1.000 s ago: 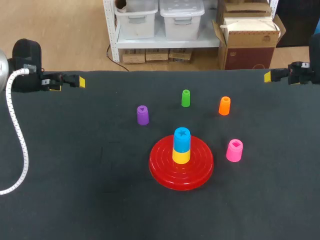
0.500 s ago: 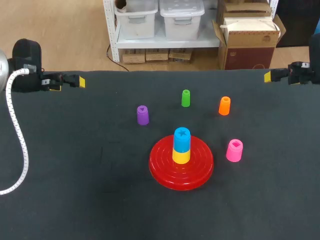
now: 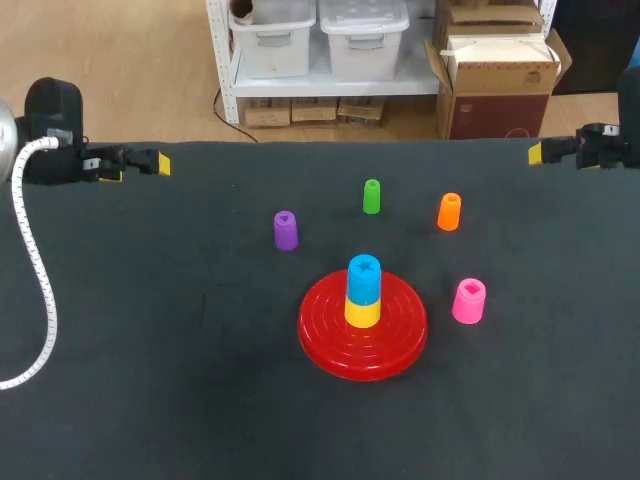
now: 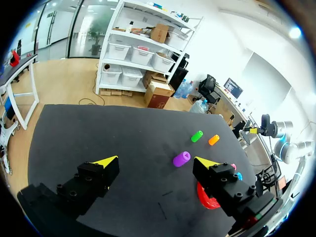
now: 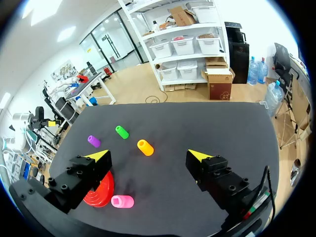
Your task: Pick up and stack the cylinders on the red base in this order: pink,purple,orange,green
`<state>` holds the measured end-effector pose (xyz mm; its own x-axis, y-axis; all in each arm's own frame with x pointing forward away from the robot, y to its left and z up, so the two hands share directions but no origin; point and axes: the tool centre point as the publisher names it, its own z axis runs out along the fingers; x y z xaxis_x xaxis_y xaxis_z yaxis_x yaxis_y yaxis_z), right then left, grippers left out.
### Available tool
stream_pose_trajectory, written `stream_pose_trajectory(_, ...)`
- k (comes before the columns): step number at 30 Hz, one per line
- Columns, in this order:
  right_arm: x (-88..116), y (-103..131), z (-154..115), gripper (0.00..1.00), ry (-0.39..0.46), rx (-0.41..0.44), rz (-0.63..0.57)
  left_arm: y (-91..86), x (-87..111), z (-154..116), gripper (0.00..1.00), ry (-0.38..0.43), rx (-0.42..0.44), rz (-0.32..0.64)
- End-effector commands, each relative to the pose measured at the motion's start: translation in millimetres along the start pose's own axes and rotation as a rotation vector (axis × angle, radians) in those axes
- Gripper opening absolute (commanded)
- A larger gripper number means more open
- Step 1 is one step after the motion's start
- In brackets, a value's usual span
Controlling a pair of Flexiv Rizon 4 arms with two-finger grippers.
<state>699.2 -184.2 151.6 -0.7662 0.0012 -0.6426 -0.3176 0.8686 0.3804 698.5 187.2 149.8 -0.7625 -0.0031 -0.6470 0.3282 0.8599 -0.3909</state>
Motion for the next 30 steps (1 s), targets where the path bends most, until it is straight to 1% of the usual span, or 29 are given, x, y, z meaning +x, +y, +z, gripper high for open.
stream_pose_trajectory(1, 0, -1, 0, 1.0, 0.0, -0.004, -0.001, -1.1, -0.8, 1, 1.0, 0.005, -0.007, -0.001)
stream_pose_trajectory(6, 0, -1, 0, 1.0, 0.0, -0.004, -0.001, -1.1, -0.8, 1, 1.0, 0.005, -0.007, -0.001)
stream_pose_trajectory(7, 0, -1, 0, 1.0, 0.0, -0.004, -0.001, -0.6, 2.6, -1, 1.0, 0.017, 0.002, 0.03)
stream_pose_trajectory(10, 0, -1, 0, 1.0, 0.0, -0.004, -0.001, -5.2, 13.6, -7, 1.0, 0.074, 0.089, 0.166)
stream_pose_trajectory(12, 0, -1, 0, 1.0, 0.0, -0.004, -0.001, -11.5, 21.1, -12, 1.0, 0.117, 0.156, 0.308)
stream_pose_trajectory(14, 0, -1, 0, 1.0, 0.0, -0.004, -0.001, -18.3, 27.4, -18, 1.0, 0.152, 0.211, 0.428)
stream_pose_trajectory(15, 0, -1, 0, 1.0, 0.0, -0.004, -0.001, -21.5, 29.3, -20, 1.0, 0.162, 0.246, 0.48)
stream_pose_trajectory(16, 0, -1, 0, 1.0, 0.0, -0.004, -0.001, -23.6, 30.1, -22, 1.0, 0.168, 0.259, 0.519)
stream_pose_trajectory(20, 0, -1, 0, 1.0, 0.0, -0.004, -0.001, -32.3, 29.0, -25, 1.0, 0.143, 0.278, 0.671)
stream_pose_trajectory(21, 0, -1, 0, 1.0, 0.0, -0.004, -0.001, -35.6, 28.3, -25, 1.0, 0.138, 0.284, 0.705)
stream_pose_trajectory(24, 0, -1, 0, 1.0, 0.0, -0.004, -0.001, -46.6, 26.8, -25, 1.0, 0.127, 0.31, 0.761)
stream_pose_trajectory(26, 0, -1, 0, 1.0, 0.0, -0.004, -0.001, -53.6, 27.1, -26, 1.0, 0.131, 0.332, 0.777)
stream_pose_trajectory(28, 0, -1, 0, 1.0, 0.0, -0.004, -0.001, -62.2, 28.8, -25, 1.0, 0.123, 0.349, 0.819)
stream_pose_trajectory(30, 0, -1, 0, 1.0, 0.0, -0.004, -0.001, -69.3, 30.3, -26, 1.0, 0.125, 0.367, 0.832)
